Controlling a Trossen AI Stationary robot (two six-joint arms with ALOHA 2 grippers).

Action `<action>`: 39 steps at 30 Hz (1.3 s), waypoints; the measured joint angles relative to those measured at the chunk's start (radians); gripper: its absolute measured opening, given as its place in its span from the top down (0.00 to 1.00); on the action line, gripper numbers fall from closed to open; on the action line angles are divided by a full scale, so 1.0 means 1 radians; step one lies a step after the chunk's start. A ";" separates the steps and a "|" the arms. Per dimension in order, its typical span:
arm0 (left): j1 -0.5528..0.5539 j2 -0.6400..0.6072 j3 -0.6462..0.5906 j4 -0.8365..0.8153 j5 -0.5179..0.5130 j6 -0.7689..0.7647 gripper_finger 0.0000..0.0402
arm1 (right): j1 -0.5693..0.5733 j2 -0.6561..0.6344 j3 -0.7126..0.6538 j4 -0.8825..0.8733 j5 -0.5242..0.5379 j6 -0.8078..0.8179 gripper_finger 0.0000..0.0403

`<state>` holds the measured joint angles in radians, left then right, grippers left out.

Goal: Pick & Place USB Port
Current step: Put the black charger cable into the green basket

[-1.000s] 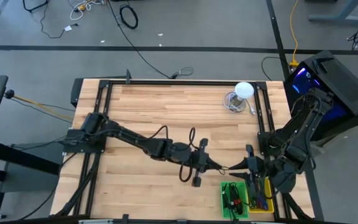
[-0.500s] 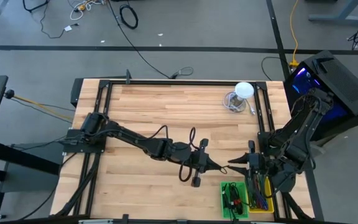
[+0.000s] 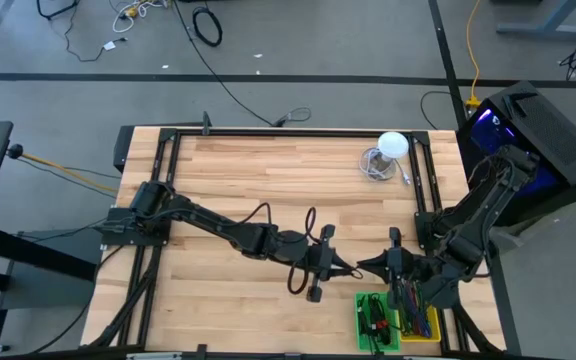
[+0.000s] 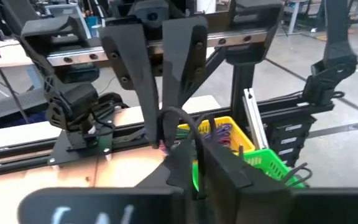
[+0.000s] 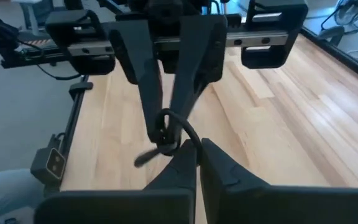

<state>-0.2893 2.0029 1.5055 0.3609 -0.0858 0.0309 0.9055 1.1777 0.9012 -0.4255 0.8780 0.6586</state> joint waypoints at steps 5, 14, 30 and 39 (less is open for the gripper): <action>0.000 -0.017 0.000 -0.064 -0.004 0.031 0.81 | 0.036 -0.011 0.000 0.007 -0.007 0.034 0.99; 0.000 -0.170 0.001 -0.402 -0.151 0.086 0.80 | 0.119 -0.008 0.000 -0.047 -0.197 0.270 1.00; -0.023 -0.238 0.001 -0.562 -0.173 0.032 0.83 | 0.172 0.114 0.000 -0.171 -0.704 0.802 1.00; -0.023 -0.238 0.001 -0.578 -0.173 0.032 0.83 | 0.171 0.124 0.000 -0.164 -0.626 0.798 1.00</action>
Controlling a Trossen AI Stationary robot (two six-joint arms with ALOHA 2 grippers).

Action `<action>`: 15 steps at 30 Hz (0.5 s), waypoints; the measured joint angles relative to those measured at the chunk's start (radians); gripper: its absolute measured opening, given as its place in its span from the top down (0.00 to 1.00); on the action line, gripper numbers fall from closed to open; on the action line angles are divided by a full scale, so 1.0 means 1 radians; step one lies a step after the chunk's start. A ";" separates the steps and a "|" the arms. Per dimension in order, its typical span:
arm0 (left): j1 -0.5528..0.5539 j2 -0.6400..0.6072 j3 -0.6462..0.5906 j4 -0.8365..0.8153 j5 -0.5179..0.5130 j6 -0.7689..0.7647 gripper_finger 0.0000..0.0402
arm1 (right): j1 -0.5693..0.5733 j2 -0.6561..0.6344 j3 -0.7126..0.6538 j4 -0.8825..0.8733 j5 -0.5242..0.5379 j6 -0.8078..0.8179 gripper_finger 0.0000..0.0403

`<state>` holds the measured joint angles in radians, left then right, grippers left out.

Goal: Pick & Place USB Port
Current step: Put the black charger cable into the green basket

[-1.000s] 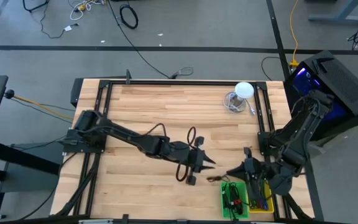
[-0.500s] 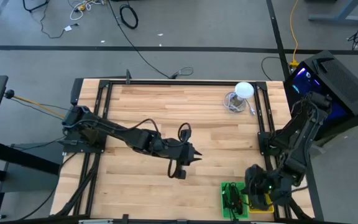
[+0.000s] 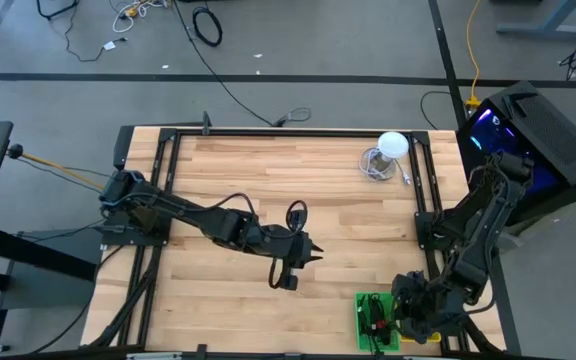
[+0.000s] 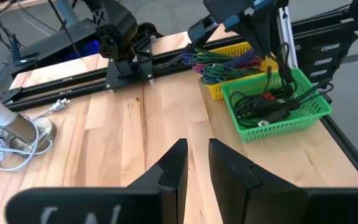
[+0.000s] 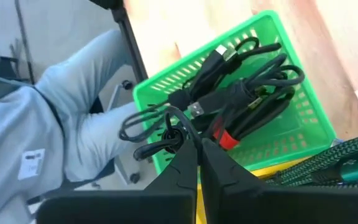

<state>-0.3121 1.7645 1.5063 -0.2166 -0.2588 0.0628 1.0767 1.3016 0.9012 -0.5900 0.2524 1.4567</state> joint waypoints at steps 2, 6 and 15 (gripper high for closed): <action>0.000 0.000 0.000 -0.006 -0.001 0.000 0.83 | 0.000 0.014 0.000 -0.001 -0.003 -0.003 1.00; 0.001 0.000 0.000 -0.032 -0.010 -0.001 0.83 | 0.000 0.037 0.000 0.019 -0.020 -0.009 0.99; 0.000 0.000 -0.001 -0.045 -0.054 -0.002 0.83 | -0.012 0.039 0.000 0.027 0.011 -0.031 0.81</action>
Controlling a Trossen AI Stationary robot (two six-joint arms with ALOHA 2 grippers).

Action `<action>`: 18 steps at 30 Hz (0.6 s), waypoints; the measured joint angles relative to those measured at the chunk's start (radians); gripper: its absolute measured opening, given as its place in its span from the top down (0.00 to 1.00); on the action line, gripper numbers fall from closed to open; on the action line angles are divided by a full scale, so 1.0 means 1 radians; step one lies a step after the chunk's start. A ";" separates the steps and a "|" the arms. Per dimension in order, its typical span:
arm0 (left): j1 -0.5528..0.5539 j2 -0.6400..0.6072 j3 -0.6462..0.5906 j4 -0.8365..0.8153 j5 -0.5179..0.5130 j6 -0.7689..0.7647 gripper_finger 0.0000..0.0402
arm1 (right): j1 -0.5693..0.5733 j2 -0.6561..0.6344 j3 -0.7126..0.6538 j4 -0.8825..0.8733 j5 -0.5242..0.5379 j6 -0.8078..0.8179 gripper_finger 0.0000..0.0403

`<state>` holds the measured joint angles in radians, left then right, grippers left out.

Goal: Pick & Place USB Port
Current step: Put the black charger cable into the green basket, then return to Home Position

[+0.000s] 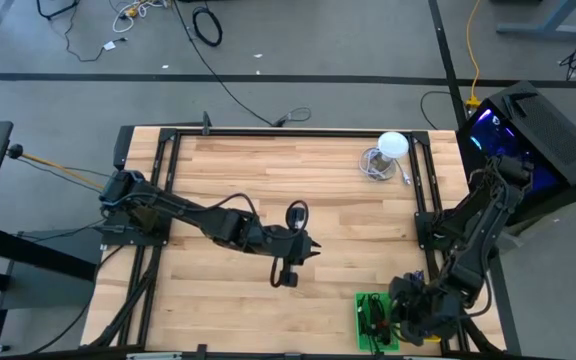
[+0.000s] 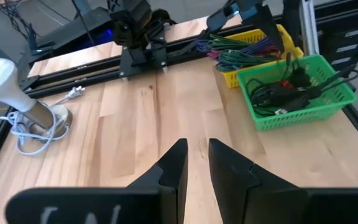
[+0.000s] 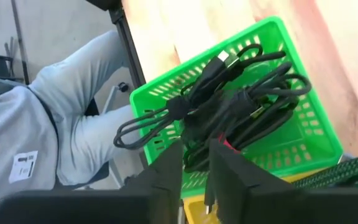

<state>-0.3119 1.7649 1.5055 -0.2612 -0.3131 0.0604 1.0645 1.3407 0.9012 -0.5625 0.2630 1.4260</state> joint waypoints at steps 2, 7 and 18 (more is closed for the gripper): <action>0.000 0.000 0.000 0.000 -0.001 0.001 0.83 | -0.004 0.000 0.000 0.000 -0.001 -0.008 0.77; 0.000 0.000 0.000 -0.008 -0.002 0.004 0.83 | -0.011 0.000 0.000 0.002 -0.014 -0.031 0.67; 0.000 -0.070 0.000 -0.091 -0.032 0.029 0.84 | -0.026 -0.018 0.000 0.025 0.431 -0.321 0.63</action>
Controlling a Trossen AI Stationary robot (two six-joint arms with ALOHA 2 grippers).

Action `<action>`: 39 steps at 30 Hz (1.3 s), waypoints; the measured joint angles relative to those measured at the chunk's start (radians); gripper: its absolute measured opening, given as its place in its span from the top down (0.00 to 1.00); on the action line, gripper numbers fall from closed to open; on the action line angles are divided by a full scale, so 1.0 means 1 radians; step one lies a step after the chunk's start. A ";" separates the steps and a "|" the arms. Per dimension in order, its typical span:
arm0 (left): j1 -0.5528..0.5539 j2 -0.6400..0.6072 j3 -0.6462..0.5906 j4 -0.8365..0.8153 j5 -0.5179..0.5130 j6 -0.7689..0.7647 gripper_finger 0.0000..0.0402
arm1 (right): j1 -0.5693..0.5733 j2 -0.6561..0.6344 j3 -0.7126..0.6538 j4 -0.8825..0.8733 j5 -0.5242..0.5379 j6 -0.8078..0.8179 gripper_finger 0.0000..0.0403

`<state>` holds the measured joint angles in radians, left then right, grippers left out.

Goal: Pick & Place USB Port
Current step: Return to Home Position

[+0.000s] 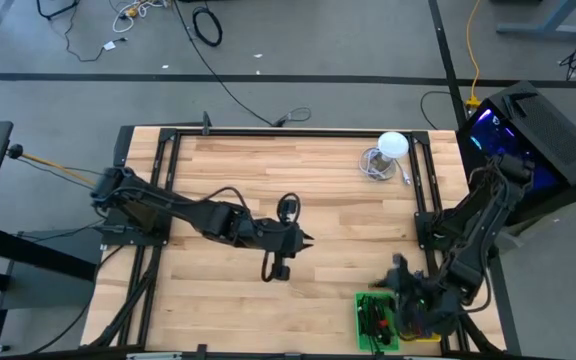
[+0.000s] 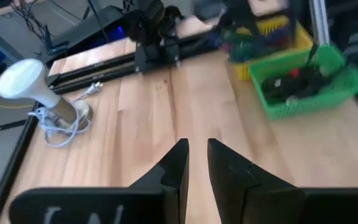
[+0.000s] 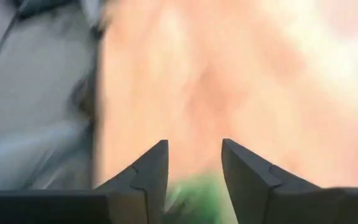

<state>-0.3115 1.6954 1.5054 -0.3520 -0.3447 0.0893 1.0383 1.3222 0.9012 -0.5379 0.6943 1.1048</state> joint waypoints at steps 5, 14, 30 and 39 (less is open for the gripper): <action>0.002 -0.064 -0.002 -0.173 -0.097 -0.005 0.85 | -0.053 -0.038 0.000 -0.099 0.354 -0.116 0.63; 0.043 -0.395 -0.304 -0.110 -0.196 -0.082 0.85 | -0.151 -0.119 0.000 -0.776 0.634 0.149 0.63; 0.033 -1.014 -1.137 0.671 -0.372 0.014 0.85 | -0.156 -0.714 -0.224 -0.891 0.733 0.243 0.63; 0.064 -1.018 -1.255 1.025 -0.370 0.111 0.85 | -0.138 -0.814 -0.252 -0.315 0.745 -0.288 0.63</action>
<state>-0.2479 0.6778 0.2503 0.6732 -0.7149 0.2005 0.8998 0.5082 0.6496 -0.8530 1.4394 0.8171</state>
